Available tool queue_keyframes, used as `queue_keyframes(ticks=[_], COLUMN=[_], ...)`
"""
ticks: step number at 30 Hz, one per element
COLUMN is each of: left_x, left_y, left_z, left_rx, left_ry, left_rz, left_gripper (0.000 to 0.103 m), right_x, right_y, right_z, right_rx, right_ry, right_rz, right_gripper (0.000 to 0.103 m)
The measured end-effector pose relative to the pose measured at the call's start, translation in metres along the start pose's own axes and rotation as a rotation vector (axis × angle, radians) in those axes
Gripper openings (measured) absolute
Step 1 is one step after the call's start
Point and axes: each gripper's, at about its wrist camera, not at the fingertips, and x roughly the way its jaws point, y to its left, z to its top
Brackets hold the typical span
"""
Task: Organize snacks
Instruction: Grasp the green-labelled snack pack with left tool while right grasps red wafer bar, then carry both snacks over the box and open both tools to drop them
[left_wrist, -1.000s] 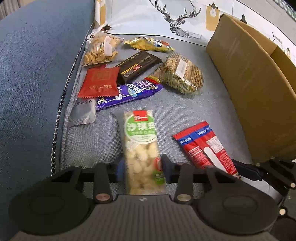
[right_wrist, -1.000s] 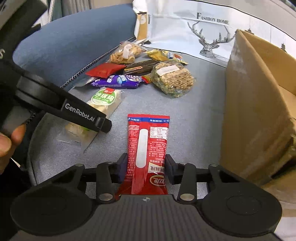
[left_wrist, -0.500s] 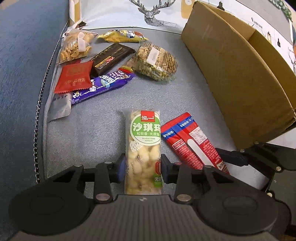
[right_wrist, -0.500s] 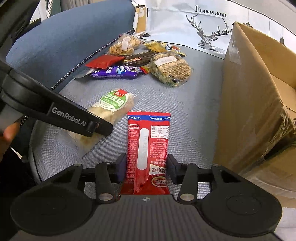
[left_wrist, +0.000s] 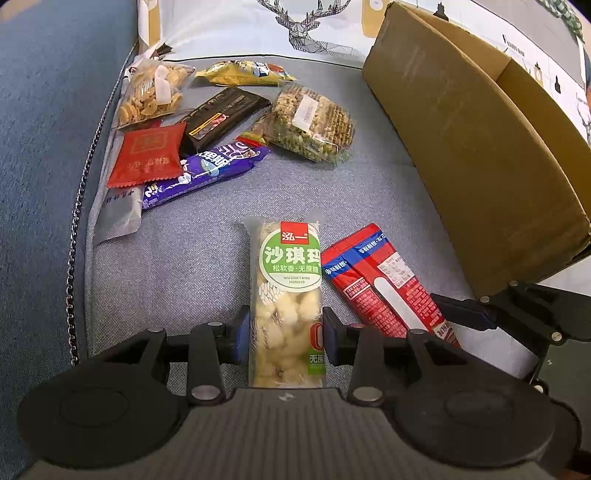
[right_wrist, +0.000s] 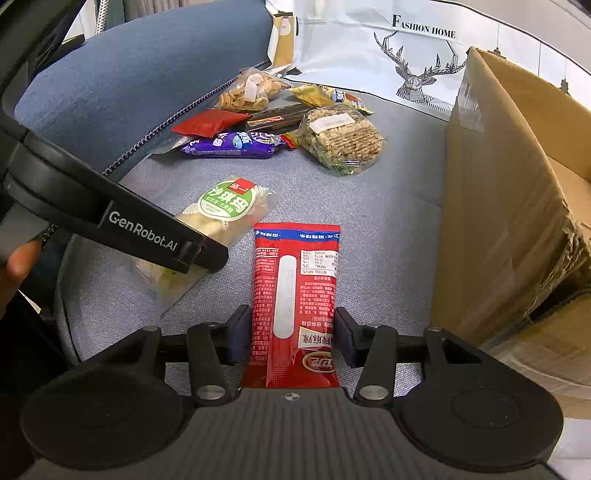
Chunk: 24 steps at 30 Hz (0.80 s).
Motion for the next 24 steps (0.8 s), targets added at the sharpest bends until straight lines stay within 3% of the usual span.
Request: queue_keyframes(ticks=[14,24], left_x=[0.0003,0.0012], left_y=[0.0010,0.0003], left_z=[-0.0005,-0.0003], left_rx=[0.001,0.006], left_ry=[0.000,-0.001], left_rz=[0.001,0.008], left_gripper=[0.044,0.044], right_x=[-0.0007,-0.0017], right_y=[-0.0006,0.0012], right_z=[0.0008,0.0021], right_rx=[-0.004,-0.011], right_ry=[-0.006,-0.026], right_rz=[-0.006,-0.024], right_gripper=[0.050,0.044])
